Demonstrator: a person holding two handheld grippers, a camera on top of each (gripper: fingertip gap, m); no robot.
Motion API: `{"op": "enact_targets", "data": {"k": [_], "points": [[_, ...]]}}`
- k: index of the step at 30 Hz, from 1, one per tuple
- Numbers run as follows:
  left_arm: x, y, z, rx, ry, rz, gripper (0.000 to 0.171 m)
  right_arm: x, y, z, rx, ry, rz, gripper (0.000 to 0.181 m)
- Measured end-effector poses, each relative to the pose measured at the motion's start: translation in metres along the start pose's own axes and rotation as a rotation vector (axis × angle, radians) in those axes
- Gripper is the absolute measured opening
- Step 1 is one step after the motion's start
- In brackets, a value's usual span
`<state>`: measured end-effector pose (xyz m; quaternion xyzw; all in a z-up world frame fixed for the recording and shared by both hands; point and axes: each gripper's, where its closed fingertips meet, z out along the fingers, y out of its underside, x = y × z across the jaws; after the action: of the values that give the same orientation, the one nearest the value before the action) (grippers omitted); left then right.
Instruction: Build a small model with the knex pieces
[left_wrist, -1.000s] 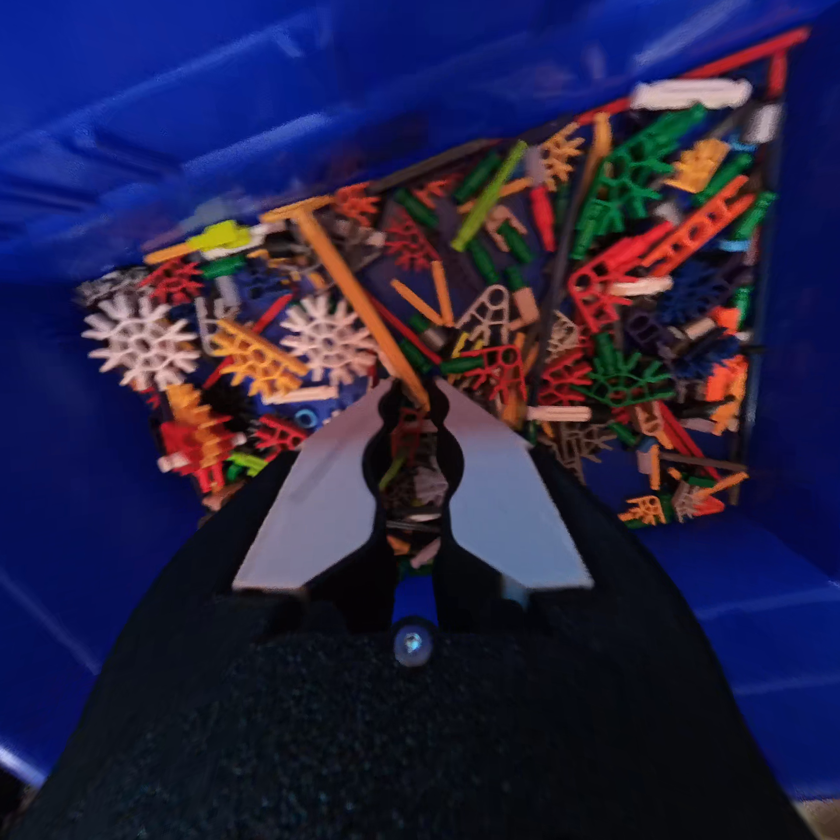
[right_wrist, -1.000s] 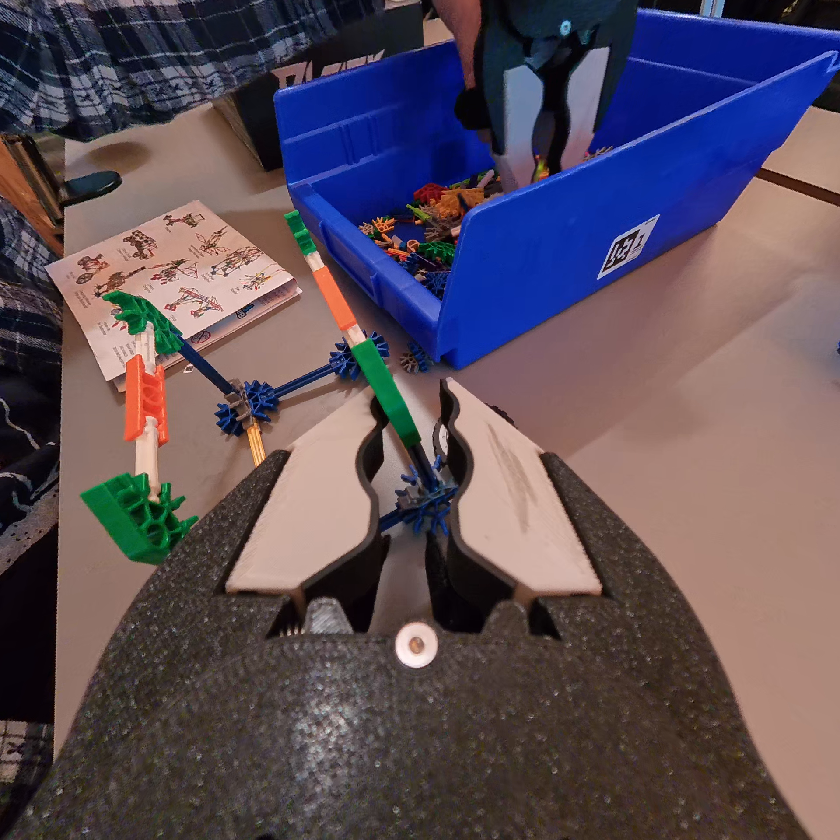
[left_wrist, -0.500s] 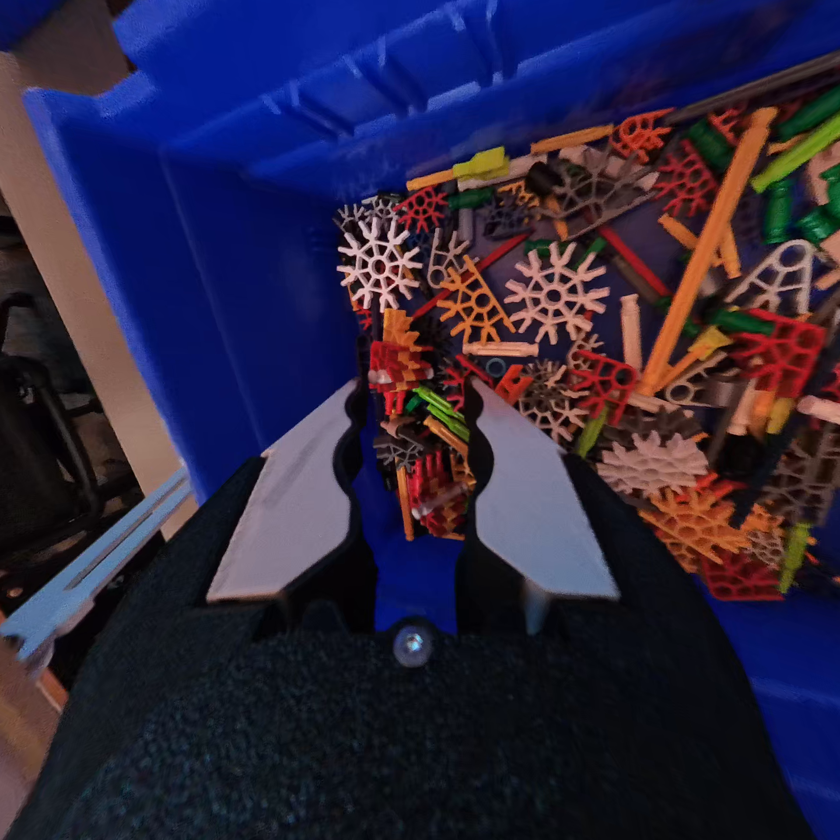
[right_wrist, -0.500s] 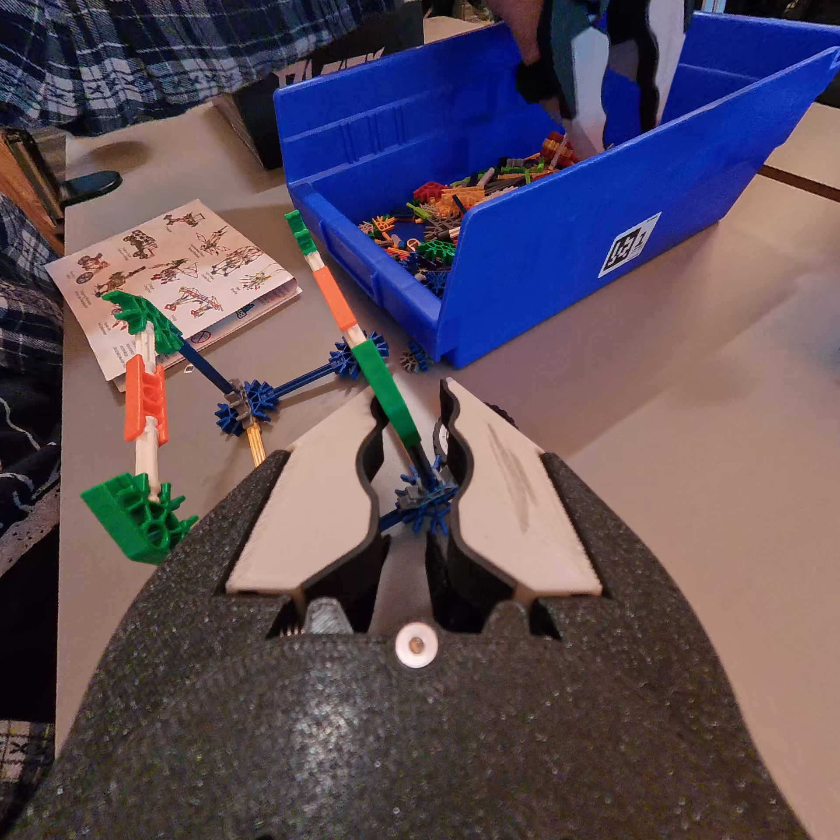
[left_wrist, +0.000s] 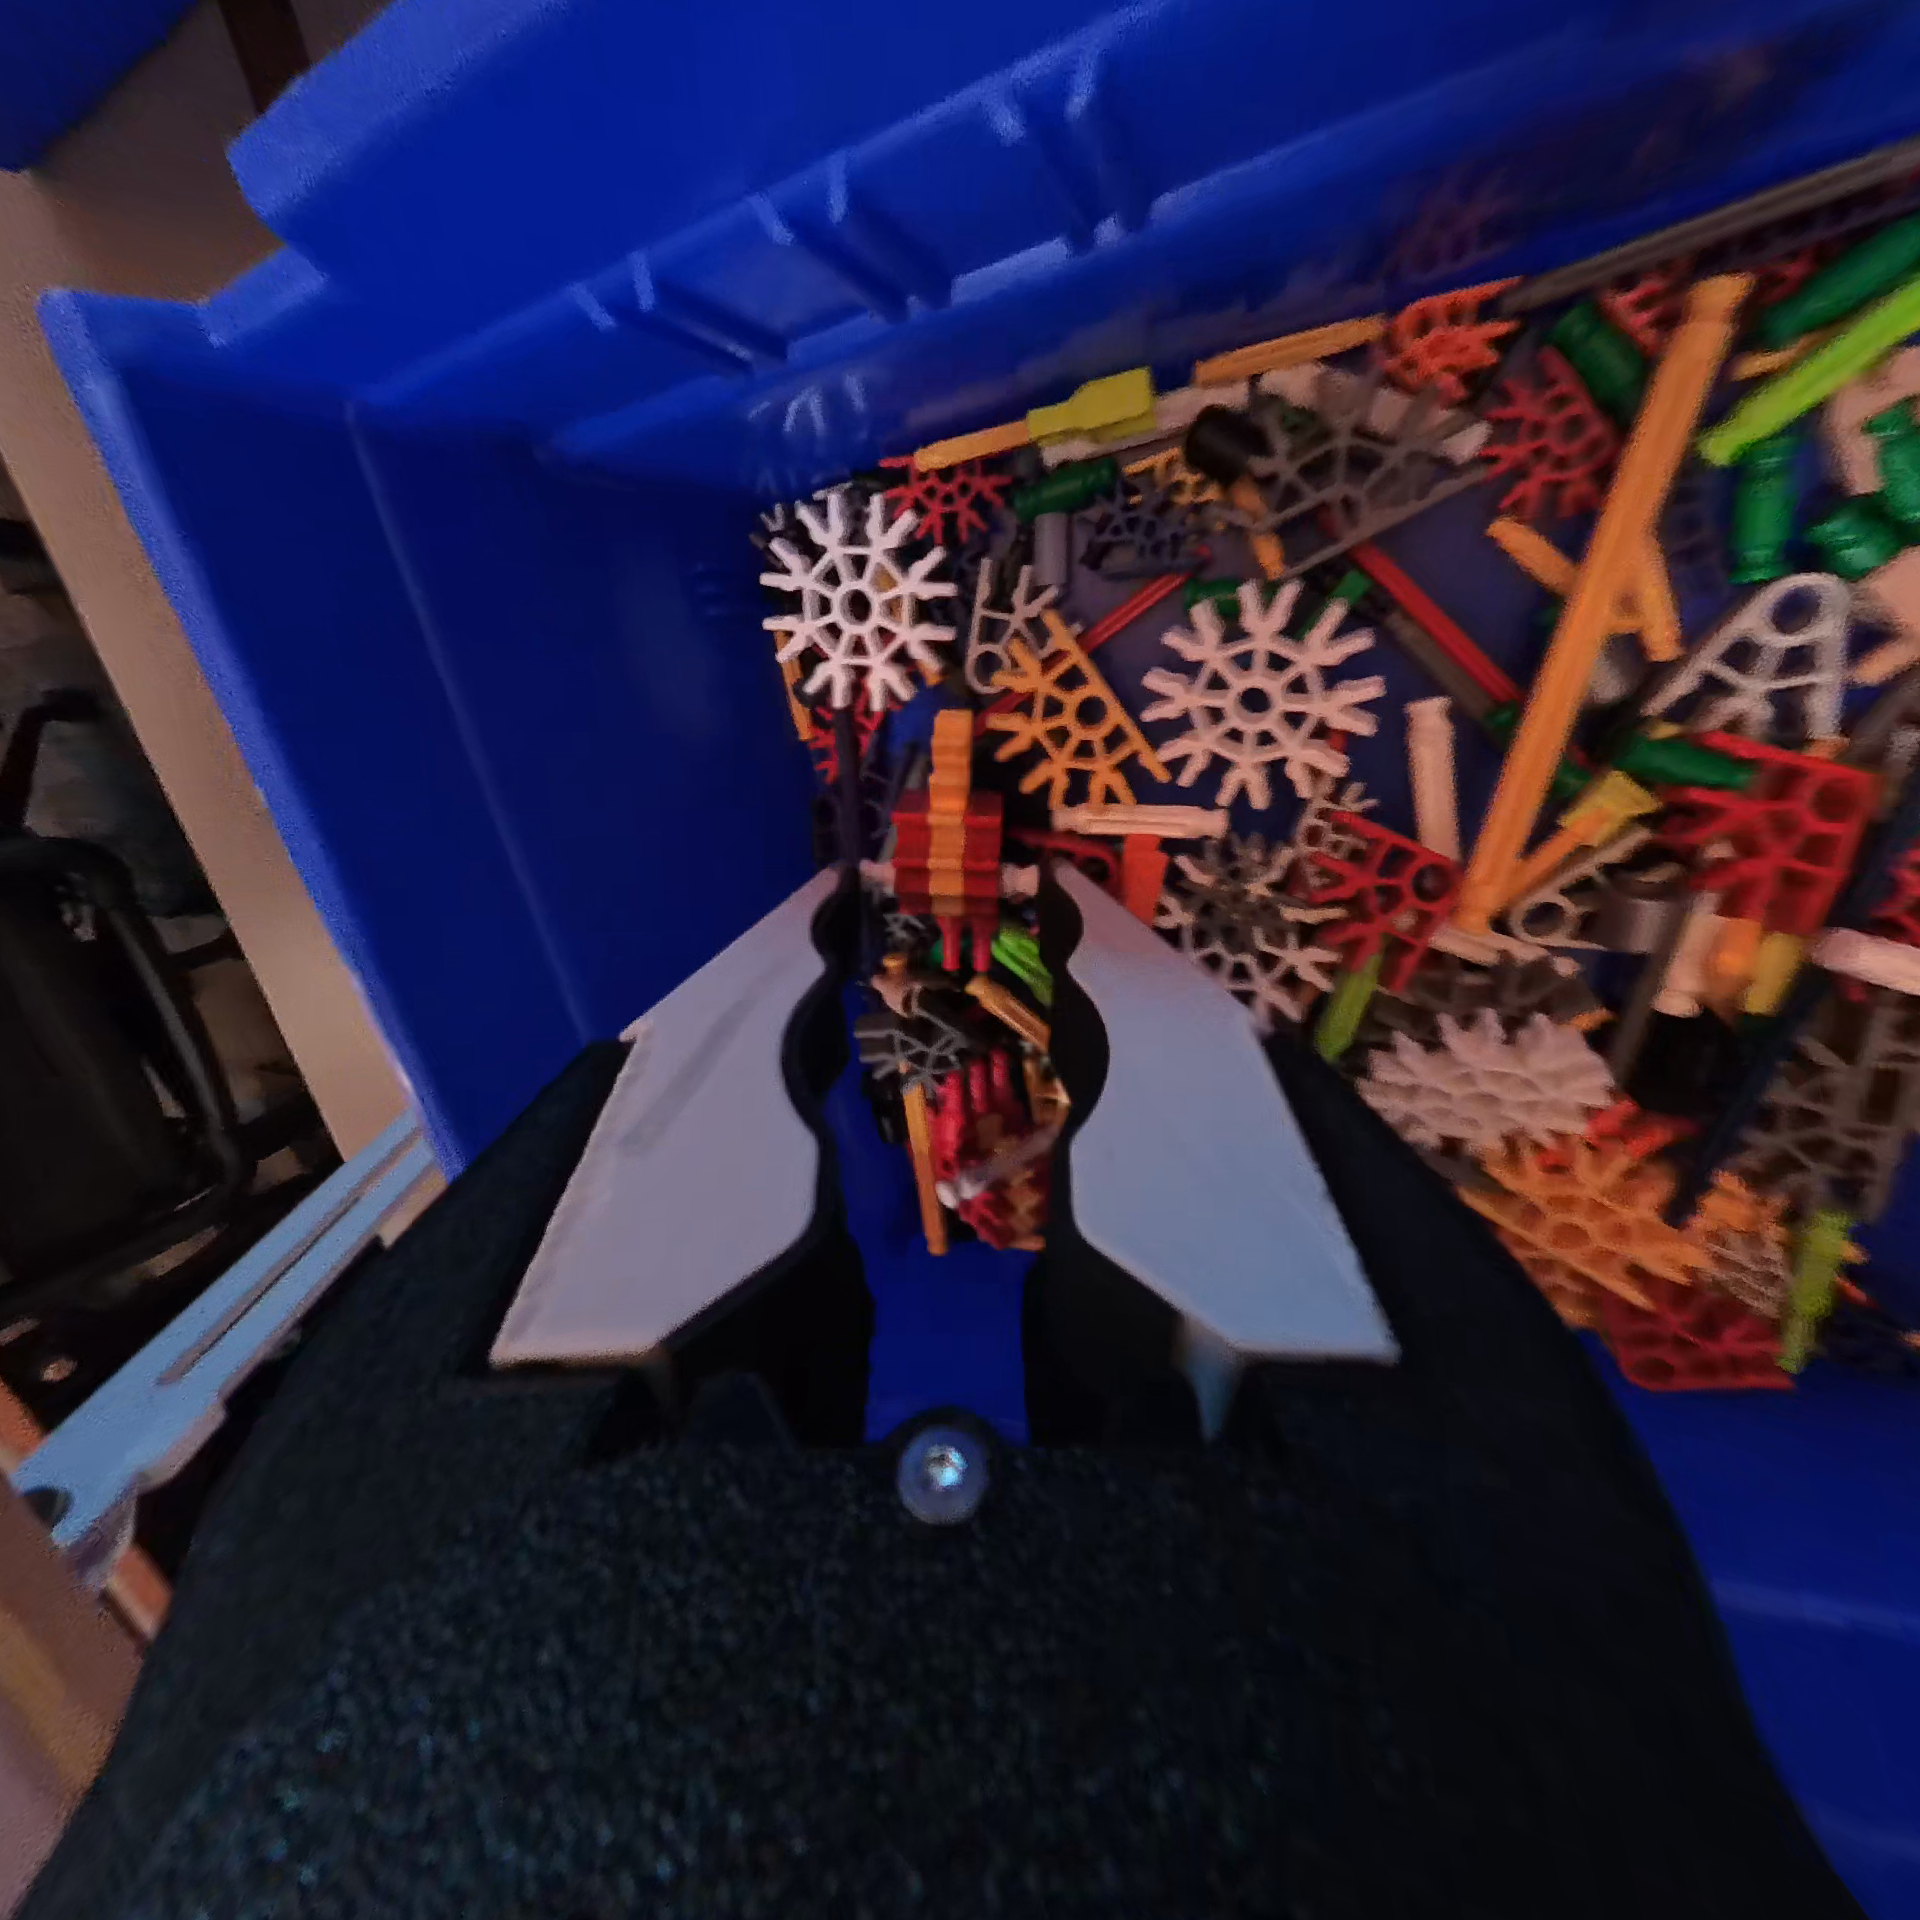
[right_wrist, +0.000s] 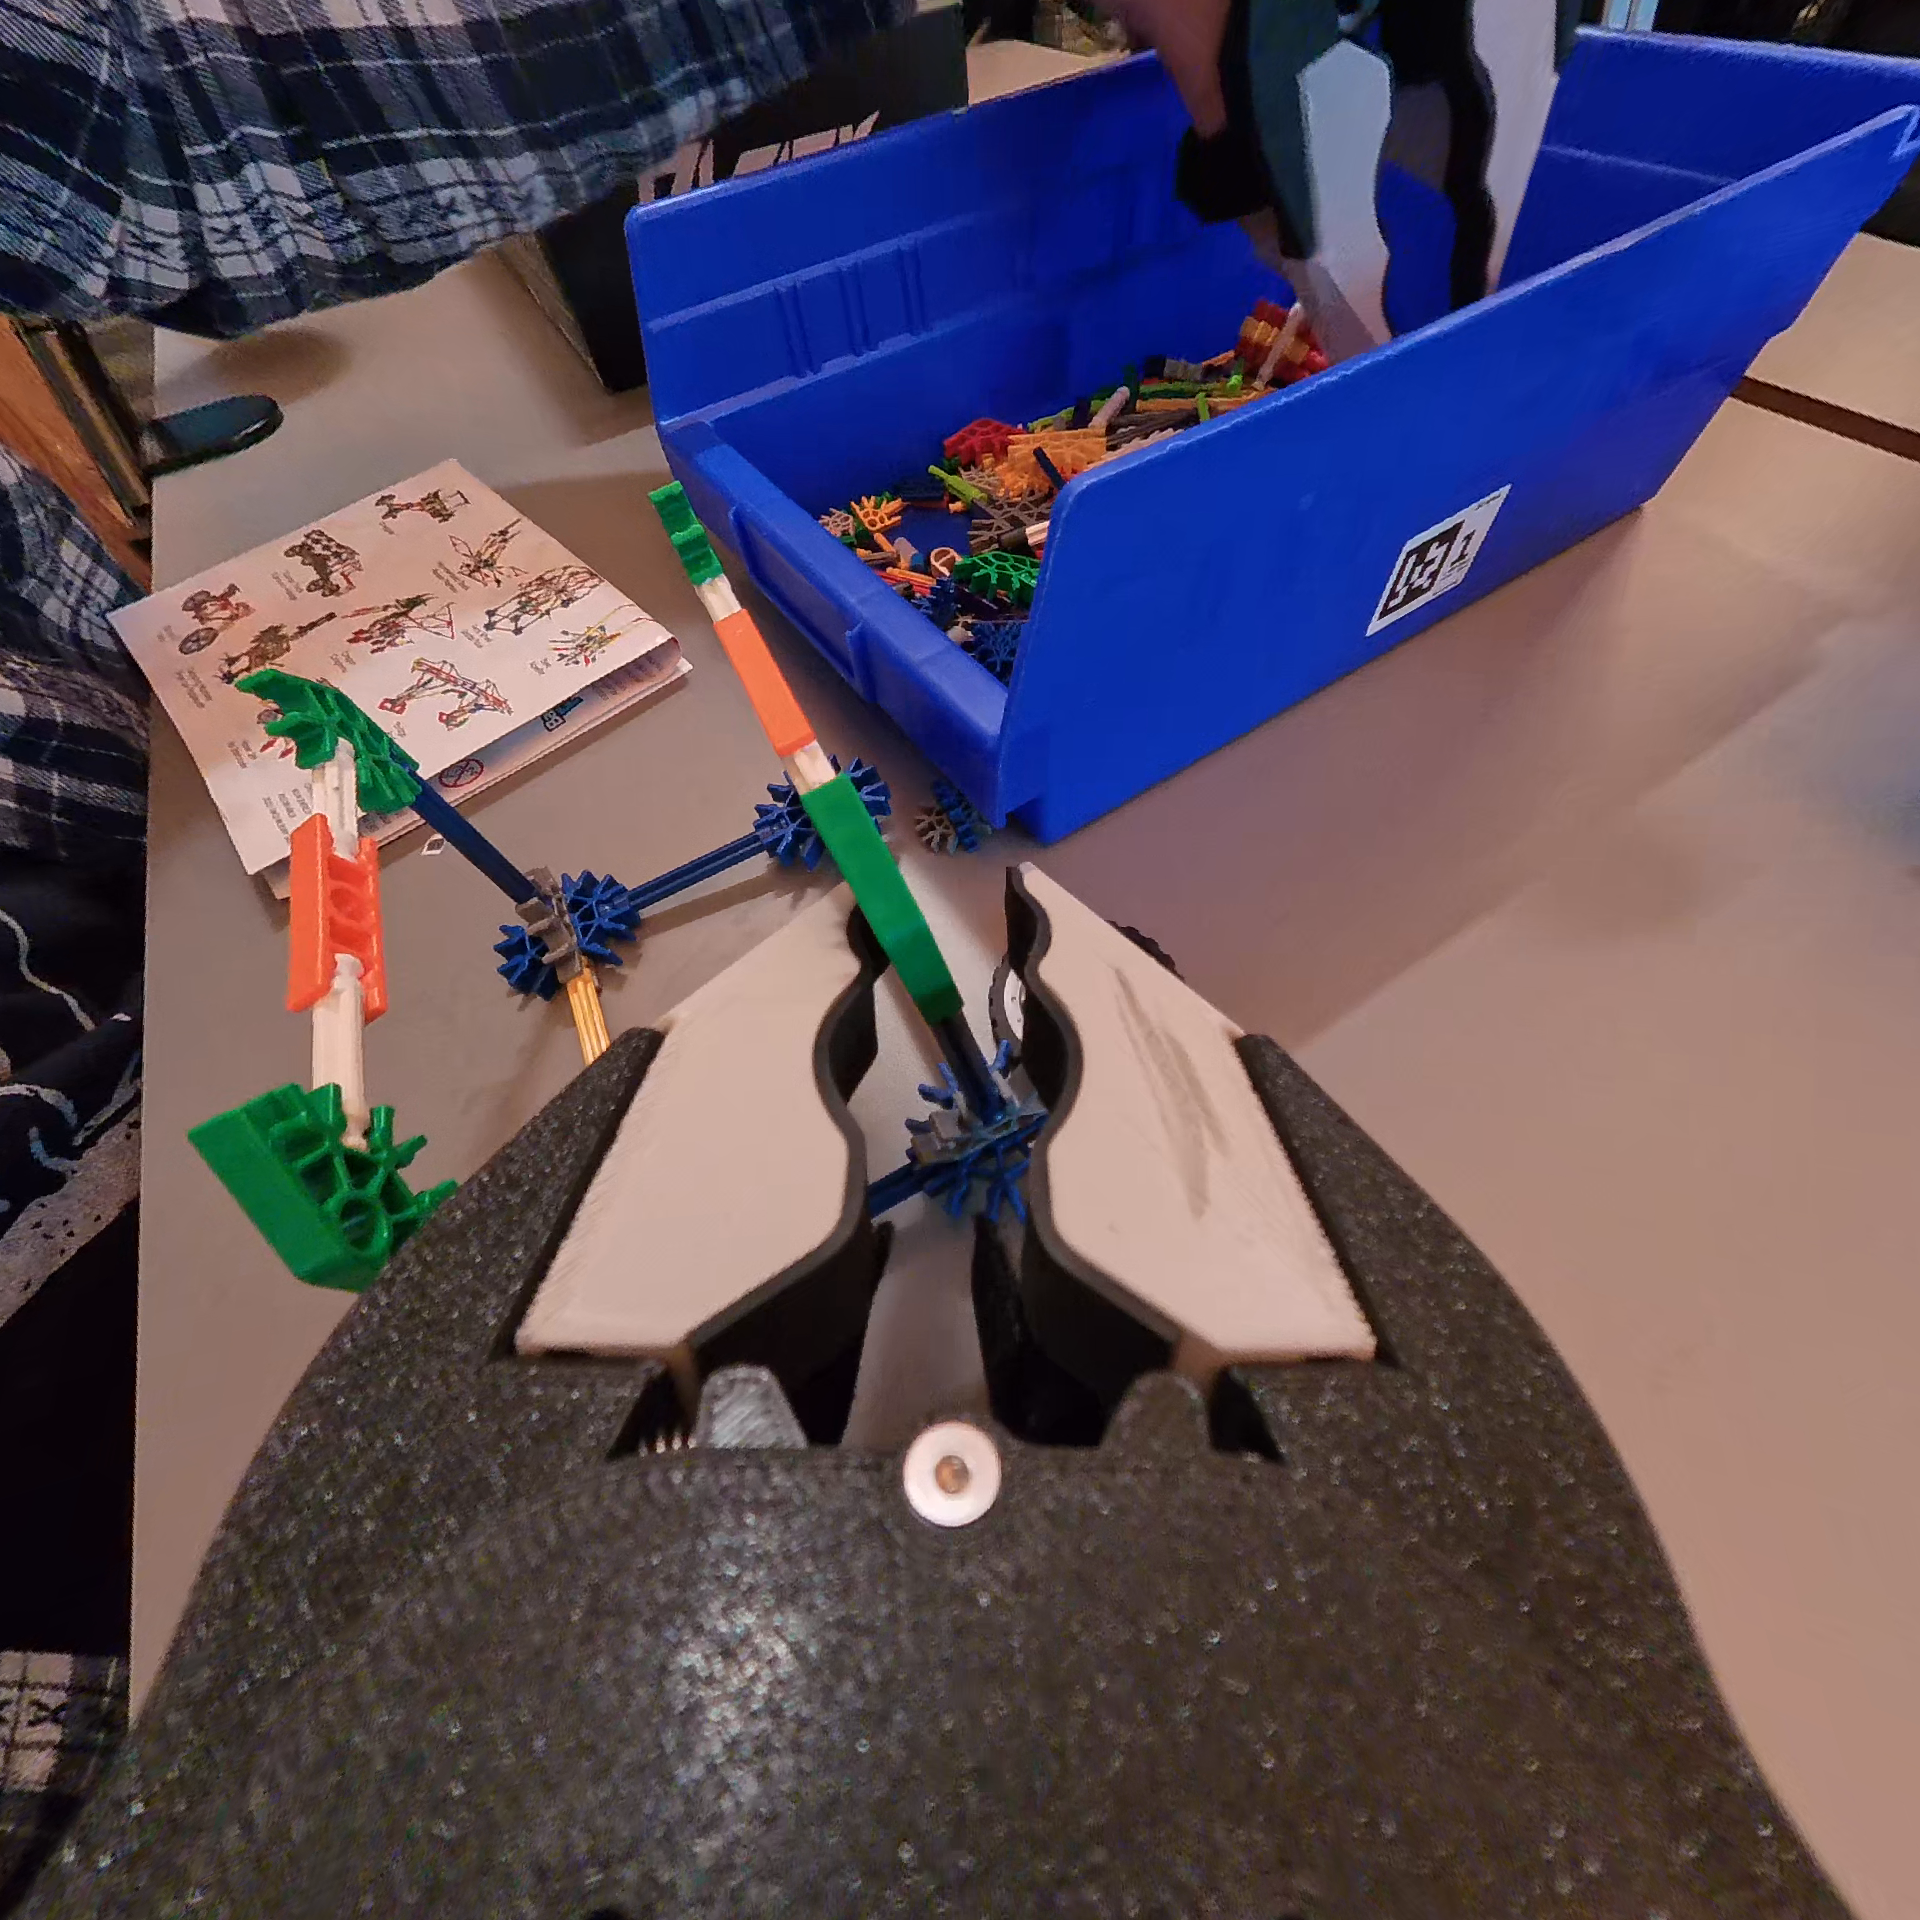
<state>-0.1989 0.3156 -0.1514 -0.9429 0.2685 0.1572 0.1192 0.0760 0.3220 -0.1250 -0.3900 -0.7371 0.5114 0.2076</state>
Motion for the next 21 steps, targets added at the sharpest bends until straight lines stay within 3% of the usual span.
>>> {"op": "enact_targets", "data": {"k": [3,8,10,14,21], "points": [[0.018,-0.004,-0.018,0.038,0.063,-0.005,0.032,0.0,0.0,0.0,-0.001,0.0,0.001,0.02],[0.08,0.004,-0.04,0.026,0.327,0.026,0.036,0.0,0.001,0.0,-0.005,0.0,0.0,0.02],[0.071,0.007,-0.043,0.032,0.276,0.023,0.051,0.0,0.001,0.0,-0.004,0.0,0.0,0.02],[0.039,0.024,-0.049,0.021,0.179,-0.054,0.049,0.0,0.0,0.0,-0.002,-0.001,0.002,0.02],[0.012,0.059,-0.03,-0.155,0.098,-0.057,0.046,0.0,0.0,0.0,-0.002,-0.001,0.003,0.02]]}}
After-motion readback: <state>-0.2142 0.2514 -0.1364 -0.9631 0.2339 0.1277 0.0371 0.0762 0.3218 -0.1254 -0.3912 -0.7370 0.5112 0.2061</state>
